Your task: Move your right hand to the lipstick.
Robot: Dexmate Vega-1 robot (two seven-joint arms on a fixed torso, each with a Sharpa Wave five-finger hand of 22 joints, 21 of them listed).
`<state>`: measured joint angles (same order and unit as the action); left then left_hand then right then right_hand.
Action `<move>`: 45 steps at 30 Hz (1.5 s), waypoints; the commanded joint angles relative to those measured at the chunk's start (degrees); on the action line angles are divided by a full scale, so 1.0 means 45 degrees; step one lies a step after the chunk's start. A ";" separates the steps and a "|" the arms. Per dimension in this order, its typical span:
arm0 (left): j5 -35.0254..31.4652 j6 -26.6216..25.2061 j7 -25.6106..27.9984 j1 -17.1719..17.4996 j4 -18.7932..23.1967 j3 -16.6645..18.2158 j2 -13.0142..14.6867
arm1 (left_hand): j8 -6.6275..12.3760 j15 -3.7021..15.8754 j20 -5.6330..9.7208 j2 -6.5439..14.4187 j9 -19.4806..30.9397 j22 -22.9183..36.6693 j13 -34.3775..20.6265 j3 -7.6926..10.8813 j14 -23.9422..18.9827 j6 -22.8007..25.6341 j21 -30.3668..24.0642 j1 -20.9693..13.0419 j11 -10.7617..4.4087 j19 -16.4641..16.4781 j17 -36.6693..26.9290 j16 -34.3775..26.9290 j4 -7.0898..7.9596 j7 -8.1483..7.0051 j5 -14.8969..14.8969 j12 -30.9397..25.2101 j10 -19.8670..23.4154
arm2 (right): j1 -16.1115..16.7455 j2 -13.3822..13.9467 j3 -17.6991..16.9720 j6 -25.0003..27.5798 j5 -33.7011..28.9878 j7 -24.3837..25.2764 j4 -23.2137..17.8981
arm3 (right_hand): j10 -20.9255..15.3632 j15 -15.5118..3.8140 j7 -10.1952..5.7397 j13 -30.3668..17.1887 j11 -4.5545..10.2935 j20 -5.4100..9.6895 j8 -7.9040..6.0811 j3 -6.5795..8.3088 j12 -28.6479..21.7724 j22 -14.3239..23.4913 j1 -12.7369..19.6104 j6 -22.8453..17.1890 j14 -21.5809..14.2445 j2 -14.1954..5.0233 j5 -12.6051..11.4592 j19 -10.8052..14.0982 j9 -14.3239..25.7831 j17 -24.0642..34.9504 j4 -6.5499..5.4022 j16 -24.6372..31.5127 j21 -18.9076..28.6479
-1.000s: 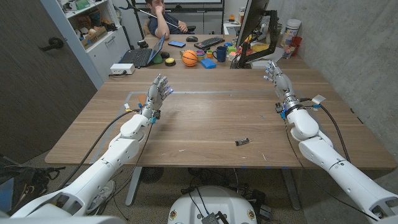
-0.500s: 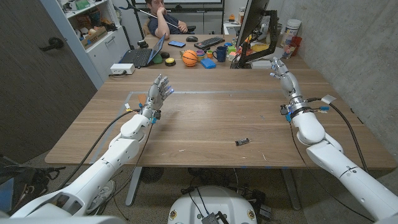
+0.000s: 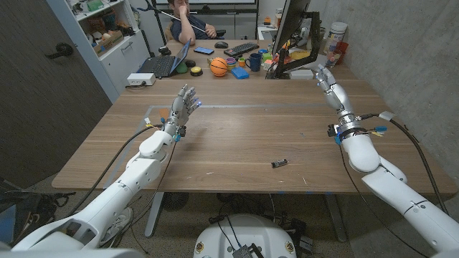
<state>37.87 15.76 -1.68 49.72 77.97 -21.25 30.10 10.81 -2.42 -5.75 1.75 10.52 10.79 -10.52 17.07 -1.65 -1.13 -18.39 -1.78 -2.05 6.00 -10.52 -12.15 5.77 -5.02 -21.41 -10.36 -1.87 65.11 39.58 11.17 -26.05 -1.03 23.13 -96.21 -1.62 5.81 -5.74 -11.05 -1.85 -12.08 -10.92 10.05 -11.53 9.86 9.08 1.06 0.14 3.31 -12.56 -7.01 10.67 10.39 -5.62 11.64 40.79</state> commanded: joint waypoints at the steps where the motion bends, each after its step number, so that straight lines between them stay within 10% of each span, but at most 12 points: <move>1: -0.0010 -0.0023 -0.0343 -0.0217 -0.0171 -0.0107 -0.0045 | 0.0067 0.0065 -0.0107 -0.0006 0.0034 0.0058 -0.0045 -0.0057 0.0048 -0.0016 0.0060 -0.0108 0.0011 0.0013 -0.0022 0.0017 0.0045 -0.0133 -0.0050 -0.0090 -0.0046 | 0.1294 0.0713 -0.0842 0.0733 -0.1188 0.0330 -0.1425 | 0.0167 0.0055 -0.0121 -0.0042 0.0174 -0.0077 0.0099 -0.0089 0.0090 0.0026 0.0093 0.0300 0.0183 0.0171 -0.0150 -0.0113 0.0038 0.0026 0.0054 -0.0061 -0.0151; 45: 0.0296 0.0251 -0.1004 0.0260 -0.0107 0.0048 0.0302 | 0.0069 0.0091 -0.0124 0.0009 0.0034 0.0066 -0.0043 -0.0153 0.0040 -0.0004 0.0155 -0.0089 0.0015 0.0055 -0.0021 0.0026 0.0100 -0.0143 -0.0080 -0.0097 -0.0018 | 0.1797 0.3656 -0.0743 0.3043 -0.4402 -0.2509 -0.4076 | 0.1888 -0.0077 -0.0517 -0.0042 0.0743 -0.0073 0.0012 -0.0015 0.0192 0.0047 0.1457 0.1711 0.1023 0.0026 -0.0545 -0.0427 0.0055 0.0023 0.0802 -0.0164 -0.1270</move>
<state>38.69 16.85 -5.49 49.82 76.62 -21.64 30.38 10.81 -2.22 -5.75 1.75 10.52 10.78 -10.52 16.58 -1.45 -1.33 -17.78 -1.78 -2.05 6.00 -10.52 -12.16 6.26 -5.22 -21.40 -10.36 -1.87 74.53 52.90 6.03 -13.90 -18.63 16.51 -112.48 6.24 5.42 -8.00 -11.04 1.48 -12.28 -10.42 9.89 -10.64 9.87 14.98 8.20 4.62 3.59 -14.63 -8.87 10.79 10.40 -2.59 10.80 35.15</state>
